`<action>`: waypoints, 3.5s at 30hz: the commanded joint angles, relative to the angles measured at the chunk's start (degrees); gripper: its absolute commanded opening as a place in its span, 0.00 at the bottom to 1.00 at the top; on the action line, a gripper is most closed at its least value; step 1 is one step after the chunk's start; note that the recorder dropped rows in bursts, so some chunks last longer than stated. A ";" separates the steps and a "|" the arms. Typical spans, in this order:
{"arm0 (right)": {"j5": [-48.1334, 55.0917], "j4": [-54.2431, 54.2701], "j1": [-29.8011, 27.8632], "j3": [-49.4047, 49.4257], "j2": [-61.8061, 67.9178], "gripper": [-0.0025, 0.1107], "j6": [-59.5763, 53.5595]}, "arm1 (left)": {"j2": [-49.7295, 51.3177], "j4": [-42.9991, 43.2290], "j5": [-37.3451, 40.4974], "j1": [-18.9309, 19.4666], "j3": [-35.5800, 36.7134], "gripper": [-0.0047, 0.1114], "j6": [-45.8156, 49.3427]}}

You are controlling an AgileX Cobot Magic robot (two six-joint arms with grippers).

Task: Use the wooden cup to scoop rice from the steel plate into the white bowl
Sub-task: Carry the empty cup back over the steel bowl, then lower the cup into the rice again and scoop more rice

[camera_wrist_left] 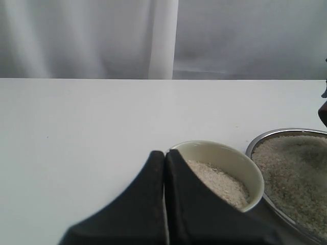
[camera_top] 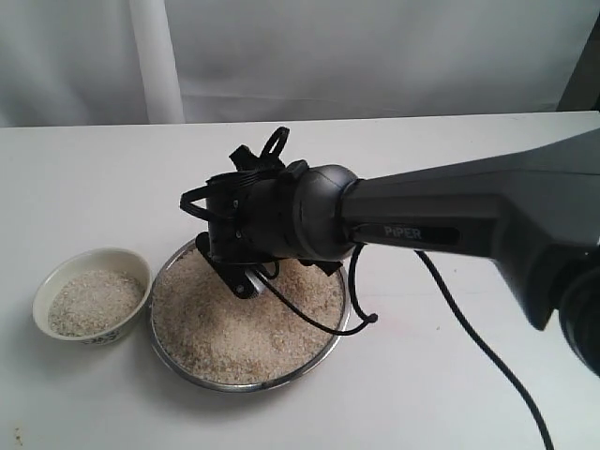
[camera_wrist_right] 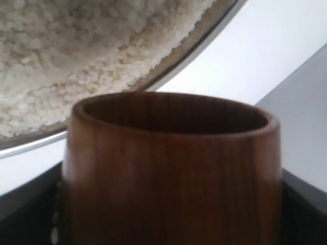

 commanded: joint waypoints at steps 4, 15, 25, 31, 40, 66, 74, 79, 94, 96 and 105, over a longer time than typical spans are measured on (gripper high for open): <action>0.35 -0.71 0.85 0.33 1.62 0.02 0.11 | -0.09 -0.45 -0.37 -0.24 -0.16 0.04 -0.19; -1.24 3.94 3.64 0.33 1.71 0.02 -3.27 | -0.09 -0.45 -0.37 -0.24 -0.16 0.04 -0.19; -3.53 12.15 4.63 0.33 1.71 0.02 -2.21 | -0.09 -0.45 -0.37 -0.24 -0.16 0.04 -0.19; -6.11 15.88 4.63 0.33 0.32 0.02 6.41 | -0.09 -0.45 -0.37 -0.24 -0.16 0.04 -0.19; -7.01 24.60 4.00 0.33 -0.38 0.02 8.33 | -0.09 -0.45 -0.37 -0.24 -0.16 0.04 -0.19; -29.25 40.37 -2.16 10.20 -1.39 0.02 9.41 | -0.09 -0.45 -0.37 -0.24 -0.16 0.04 -0.19; -38.79 43.76 -3.58 16.46 -4.26 0.02 9.19 | -0.09 -0.45 -0.37 -0.24 -0.16 0.04 -0.19; -47.50 47.23 -4.84 21.35 -5.93 0.02 9.19 | -0.09 -0.45 -0.37 -0.24 -0.16 0.04 -0.19; -78.38 54.80 -6.54 32.15 -7.14 0.02 9.30 | -0.09 -0.45 -0.37 -0.24 -0.16 0.04 -0.19; -82.05 55.46 -6.65 33.24 -7.14 0.02 9.41 | -0.09 -0.45 -0.37 -0.24 -0.16 0.04 -0.19; -93.90 55.97 -6.80 36.37 -7.14 0.02 13.93 | -0.09 -0.45 -0.37 -0.24 -0.16 0.04 -0.19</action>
